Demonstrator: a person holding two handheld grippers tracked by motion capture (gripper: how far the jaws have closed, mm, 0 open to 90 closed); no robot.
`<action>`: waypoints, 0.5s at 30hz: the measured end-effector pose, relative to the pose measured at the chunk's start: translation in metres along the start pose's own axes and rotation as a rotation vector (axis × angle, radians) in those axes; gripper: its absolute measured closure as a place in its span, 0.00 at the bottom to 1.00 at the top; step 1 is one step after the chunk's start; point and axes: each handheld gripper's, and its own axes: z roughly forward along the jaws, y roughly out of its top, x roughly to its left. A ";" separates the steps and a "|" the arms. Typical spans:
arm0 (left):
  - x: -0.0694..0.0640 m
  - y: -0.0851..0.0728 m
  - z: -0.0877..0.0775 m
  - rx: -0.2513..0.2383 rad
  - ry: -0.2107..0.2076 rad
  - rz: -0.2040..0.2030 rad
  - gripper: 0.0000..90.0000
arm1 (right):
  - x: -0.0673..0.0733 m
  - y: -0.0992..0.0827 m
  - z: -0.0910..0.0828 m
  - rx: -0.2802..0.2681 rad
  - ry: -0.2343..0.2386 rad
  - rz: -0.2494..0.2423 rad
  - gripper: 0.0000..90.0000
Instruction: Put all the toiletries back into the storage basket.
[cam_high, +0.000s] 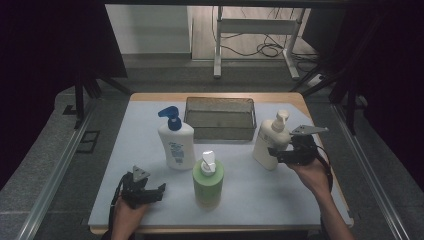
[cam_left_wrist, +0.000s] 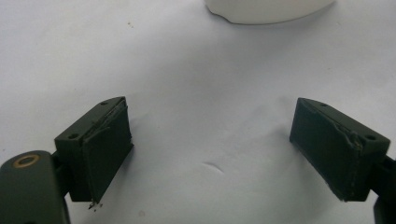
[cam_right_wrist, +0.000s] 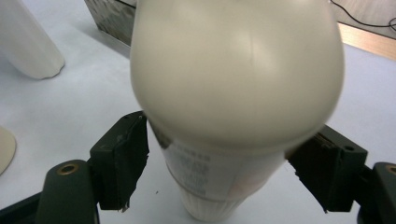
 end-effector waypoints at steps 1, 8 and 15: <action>0.000 0.000 0.000 0.000 0.000 0.000 0.14 | 0.000 0.001 0.001 0.001 -0.002 -0.001 0.26; 0.000 0.000 0.000 0.000 0.000 0.000 0.14 | 0.002 0.006 0.009 -0.006 0.003 -0.006 0.25; 0.000 0.000 0.000 0.000 0.000 0.000 0.14 | 0.003 0.010 0.014 -0.004 -0.005 -0.014 0.26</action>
